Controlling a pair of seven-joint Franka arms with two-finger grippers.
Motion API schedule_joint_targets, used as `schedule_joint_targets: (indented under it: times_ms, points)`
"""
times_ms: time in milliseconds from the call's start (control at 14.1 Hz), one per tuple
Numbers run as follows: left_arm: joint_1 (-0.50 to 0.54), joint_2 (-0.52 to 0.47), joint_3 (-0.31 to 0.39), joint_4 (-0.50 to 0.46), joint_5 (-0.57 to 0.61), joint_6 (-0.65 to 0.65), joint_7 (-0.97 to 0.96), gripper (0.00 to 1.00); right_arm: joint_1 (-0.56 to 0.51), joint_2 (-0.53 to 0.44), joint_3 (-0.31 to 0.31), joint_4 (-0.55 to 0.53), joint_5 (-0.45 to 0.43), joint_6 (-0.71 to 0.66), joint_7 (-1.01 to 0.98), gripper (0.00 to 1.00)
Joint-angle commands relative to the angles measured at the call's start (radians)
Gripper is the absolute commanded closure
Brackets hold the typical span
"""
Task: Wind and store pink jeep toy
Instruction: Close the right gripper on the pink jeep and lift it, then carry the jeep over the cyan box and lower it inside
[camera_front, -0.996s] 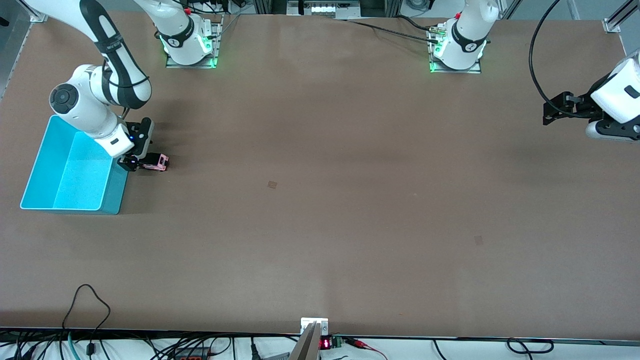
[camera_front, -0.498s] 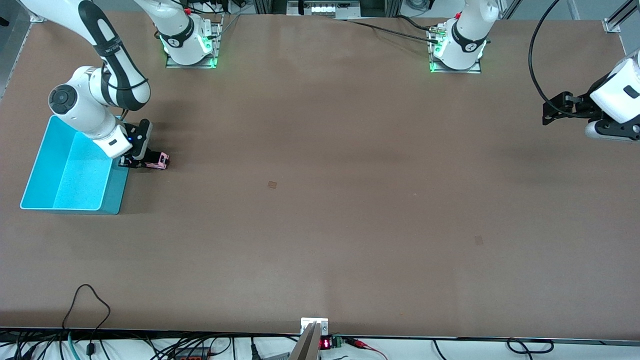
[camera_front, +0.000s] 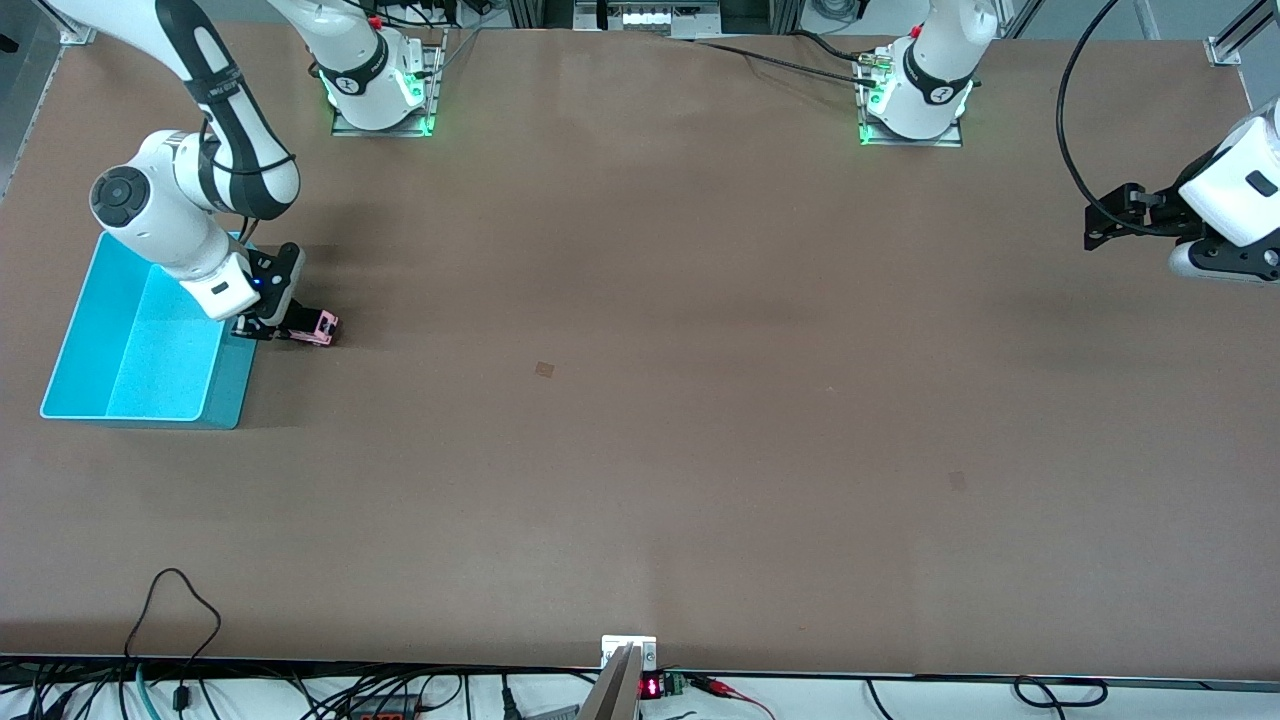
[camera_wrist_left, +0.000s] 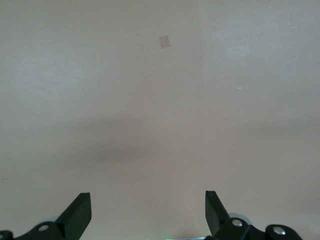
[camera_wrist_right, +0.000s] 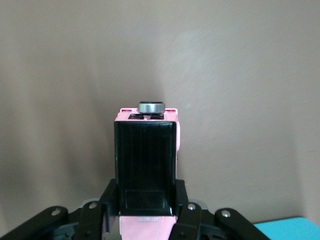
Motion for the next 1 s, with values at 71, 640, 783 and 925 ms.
schedule_joint_targets:
  times_ms: [71,640,783,925]
  points:
    - [-0.004,0.011,0.003,0.027,-0.012,-0.015,0.012,0.00,0.042,-0.085,0.002,0.085,0.003,-0.153,0.204,1.00]
    - [-0.004,0.011,0.003,0.027,-0.013,-0.015,0.012,0.00,-0.047,-0.200,-0.019,0.132,-0.006,-0.274,0.814,1.00]
    - [-0.004,0.011,0.003,0.027,-0.013,-0.015,0.012,0.00,-0.122,-0.196,-0.018,0.133,-0.006,-0.266,0.841,1.00]
    - [-0.004,0.011,0.003,0.027,-0.013,-0.015,0.012,0.00,-0.179,-0.177,-0.018,0.133,-0.004,-0.247,0.905,1.00]
